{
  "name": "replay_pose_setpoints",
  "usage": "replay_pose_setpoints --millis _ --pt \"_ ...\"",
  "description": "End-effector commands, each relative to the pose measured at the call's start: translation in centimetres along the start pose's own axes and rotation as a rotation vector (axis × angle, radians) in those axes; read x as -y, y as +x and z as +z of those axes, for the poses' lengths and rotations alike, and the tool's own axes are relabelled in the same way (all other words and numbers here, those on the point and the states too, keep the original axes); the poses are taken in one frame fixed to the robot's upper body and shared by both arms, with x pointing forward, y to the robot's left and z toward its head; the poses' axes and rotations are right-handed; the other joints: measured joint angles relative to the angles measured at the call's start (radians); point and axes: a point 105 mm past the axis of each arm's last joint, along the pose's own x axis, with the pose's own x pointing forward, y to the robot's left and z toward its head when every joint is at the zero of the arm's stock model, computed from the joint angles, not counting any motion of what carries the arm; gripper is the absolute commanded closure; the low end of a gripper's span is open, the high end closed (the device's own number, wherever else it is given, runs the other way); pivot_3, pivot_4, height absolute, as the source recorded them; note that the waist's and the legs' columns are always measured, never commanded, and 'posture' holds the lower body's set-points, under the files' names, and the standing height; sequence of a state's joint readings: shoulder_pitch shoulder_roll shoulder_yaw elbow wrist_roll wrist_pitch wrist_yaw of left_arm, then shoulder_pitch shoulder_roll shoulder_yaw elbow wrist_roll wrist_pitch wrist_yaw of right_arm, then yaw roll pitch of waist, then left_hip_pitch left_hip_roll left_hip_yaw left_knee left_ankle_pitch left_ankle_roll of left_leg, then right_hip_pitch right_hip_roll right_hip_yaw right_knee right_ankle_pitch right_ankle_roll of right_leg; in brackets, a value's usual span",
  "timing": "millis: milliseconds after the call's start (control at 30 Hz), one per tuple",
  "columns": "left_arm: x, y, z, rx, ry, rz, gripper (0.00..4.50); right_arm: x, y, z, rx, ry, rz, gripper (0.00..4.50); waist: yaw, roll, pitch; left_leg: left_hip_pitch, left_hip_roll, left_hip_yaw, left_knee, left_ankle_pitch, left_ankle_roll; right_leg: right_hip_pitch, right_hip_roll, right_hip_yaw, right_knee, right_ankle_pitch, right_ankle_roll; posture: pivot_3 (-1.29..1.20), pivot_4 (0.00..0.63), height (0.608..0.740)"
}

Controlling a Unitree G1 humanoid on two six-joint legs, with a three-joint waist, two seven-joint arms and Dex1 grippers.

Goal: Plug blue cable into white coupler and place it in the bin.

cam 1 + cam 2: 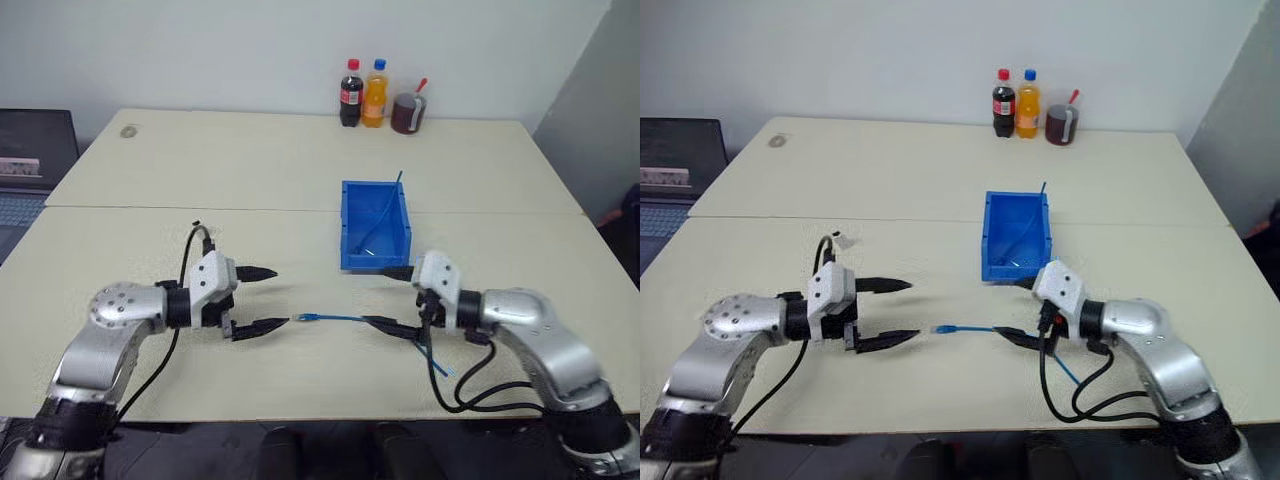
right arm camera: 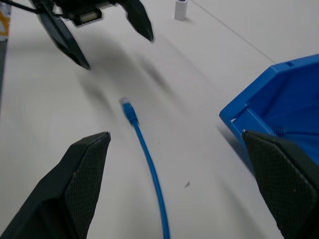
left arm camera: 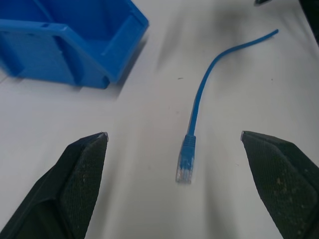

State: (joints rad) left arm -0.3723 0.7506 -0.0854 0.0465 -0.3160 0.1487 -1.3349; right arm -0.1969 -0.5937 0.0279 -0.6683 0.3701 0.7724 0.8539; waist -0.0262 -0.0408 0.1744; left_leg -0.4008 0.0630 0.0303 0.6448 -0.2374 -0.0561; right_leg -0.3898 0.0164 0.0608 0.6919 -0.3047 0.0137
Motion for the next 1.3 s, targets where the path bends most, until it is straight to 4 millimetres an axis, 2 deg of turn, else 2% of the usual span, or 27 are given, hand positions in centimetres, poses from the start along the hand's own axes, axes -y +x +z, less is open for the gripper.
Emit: replay_pose_setpoints --millis 33,167,300,533,700,1033,1267,1300 --pt "0.6 2.3 -1.2 -0.051 0.052 -0.225 0.00 -1.7 -2.4 0.6 -0.030 0.033 -0.072 0.06 0.000 0.000 0.000 0.000 0.000 0.000 0.000 0.000 0.000 0.000 0.000 0.000 0.000 0.000 0.000 0.00 0.150 0.740" --pt "0.3 3.7 -2.8 -0.087 0.088 -0.317 0.00 -2.4 -4.0 -0.5 -0.086 0.075 -0.185 0.06 -0.008 0.000 0.000 -0.001 0.000 -0.001 -0.001 0.000 0.000 0.000 0.000 0.001 -0.001 -0.001 0.000 0.00 0.150 0.740" --pt "-0.1 4.6 -4.0 -0.116 0.100 -0.352 0.00 -2.6 -4.6 -0.8 -0.093 0.106 -0.271 0.06 -0.016 0.000 0.000 -0.001 0.000 -0.001 0.000 -0.001 0.000 -0.001 0.001 0.002 0.000 -0.001 0.002 0.00 0.150 0.740" --pt "-0.4 4.2 -5.6 -0.180 0.097 -0.365 0.00 -2.4 -5.4 -1.2 -0.089 0.135 -0.357 0.06 -0.008 -0.001 -0.002 0.001 0.000 0.000 0.001 0.000 0.000 0.002 0.000 0.002 0.000 -0.002 0.007 0.00 0.150 0.740" --pt "-0.3 3.4 -6.3 -0.208 0.074 -0.363 0.72 -2.2 -5.8 -1.2 -0.086 0.139 -0.405 0.00 -0.012 -0.002 -0.004 0.002 0.000 0.000 0.001 0.001 0.002 0.002 0.001 0.004 0.001 0.000 0.009 0.00 0.150 0.740" --pt "0.3 2.4 -6.5 -0.231 0.030 -0.351 2.82 -2.2 -6.2 -1.0 -0.090 0.146 -0.418 0.00 -0.025 -0.001 -0.005 0.003 0.000 0.000 0.001 0.001 0.002 0.002 0.001 0.004 0.001 0.000 0.009 0.00 0.150 0.740" --pt "0.7 0.6 -7.3 -0.279 -0.013 -0.318 4.27 -2.3 -6.1 -0.9 -0.093 0.148 -0.403 0.00 -0.034 -0.001 -0.005 0.003 0.001 0.000 0.000 0.001 0.002 0.002 0.001 0.006 0.001 0.000 0.008 0.00 0.150 0.740" --pt "0.7 0.5 -7.3 -0.282 -0.016 -0.317 4.27 -2.3 -6.1 -0.9 -0.094 0.148 -0.402 0.00 -0.035 -0.001 -0.005 0.003 0.001 0.000 0.000 0.001 0.002 0.002 0.001 0.006 0.001 0.000 0.008 0.00 0.150 0.740"
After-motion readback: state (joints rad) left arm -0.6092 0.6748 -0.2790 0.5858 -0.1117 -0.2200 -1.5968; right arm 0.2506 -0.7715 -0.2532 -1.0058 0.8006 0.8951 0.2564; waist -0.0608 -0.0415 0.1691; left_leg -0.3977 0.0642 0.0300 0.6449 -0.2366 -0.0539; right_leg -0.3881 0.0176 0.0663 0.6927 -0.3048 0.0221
